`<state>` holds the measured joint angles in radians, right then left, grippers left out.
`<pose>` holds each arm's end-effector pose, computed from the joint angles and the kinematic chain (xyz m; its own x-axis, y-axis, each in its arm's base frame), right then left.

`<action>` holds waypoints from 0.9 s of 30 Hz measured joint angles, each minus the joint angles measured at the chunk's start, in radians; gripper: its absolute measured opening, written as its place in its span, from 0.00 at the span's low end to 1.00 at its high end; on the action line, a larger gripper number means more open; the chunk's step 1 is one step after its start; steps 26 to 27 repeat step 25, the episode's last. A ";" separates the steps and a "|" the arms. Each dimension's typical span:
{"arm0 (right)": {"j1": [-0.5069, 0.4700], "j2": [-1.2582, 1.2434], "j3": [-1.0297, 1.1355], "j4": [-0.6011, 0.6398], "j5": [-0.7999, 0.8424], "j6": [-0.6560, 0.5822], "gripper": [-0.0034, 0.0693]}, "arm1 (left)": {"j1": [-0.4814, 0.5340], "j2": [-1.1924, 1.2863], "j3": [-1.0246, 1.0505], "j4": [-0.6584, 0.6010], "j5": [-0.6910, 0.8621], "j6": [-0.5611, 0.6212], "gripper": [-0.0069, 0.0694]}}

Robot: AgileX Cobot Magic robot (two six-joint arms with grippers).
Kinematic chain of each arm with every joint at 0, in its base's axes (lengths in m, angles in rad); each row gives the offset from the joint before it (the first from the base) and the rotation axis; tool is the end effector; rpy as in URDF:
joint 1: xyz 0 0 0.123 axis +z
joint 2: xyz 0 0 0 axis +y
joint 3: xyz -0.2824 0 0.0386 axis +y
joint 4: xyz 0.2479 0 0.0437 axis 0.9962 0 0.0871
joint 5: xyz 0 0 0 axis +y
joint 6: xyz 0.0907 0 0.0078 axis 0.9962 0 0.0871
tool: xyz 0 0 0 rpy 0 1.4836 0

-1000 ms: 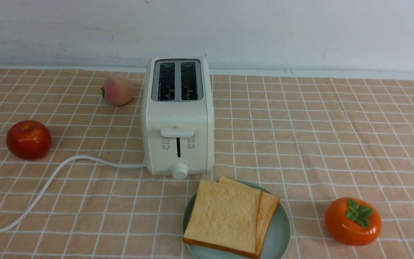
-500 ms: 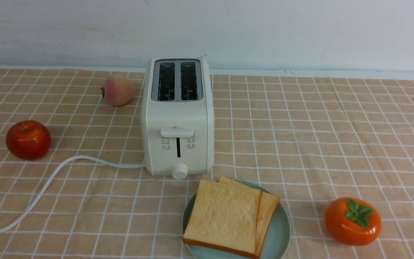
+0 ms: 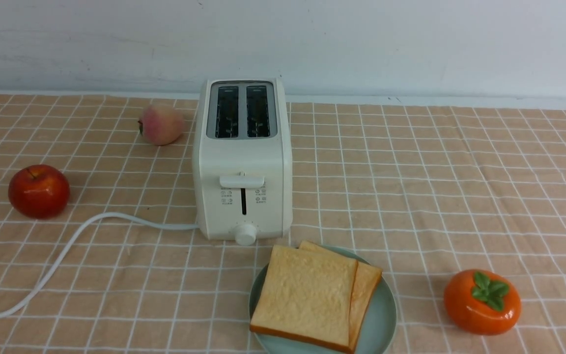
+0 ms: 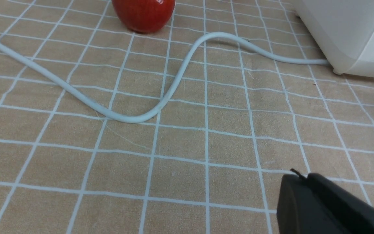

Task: Take toasted bread from bread machine on light coffee tablecloth place on plate.

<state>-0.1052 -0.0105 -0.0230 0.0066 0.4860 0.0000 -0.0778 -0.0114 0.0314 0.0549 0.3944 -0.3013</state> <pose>0.0483 -0.0048 0.1780 -0.3546 0.0433 -0.9340 0.1042 0.9945 0.0066 0.0521 -0.0021 0.1678 -0.3243 -0.2234 -0.9192 -0.0233 0.9733 -0.2283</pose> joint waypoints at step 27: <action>0.000 0.000 0.033 0.057 -0.080 -0.080 0.20 | 0.000 0.000 0.000 0.000 -0.001 0.000 0.13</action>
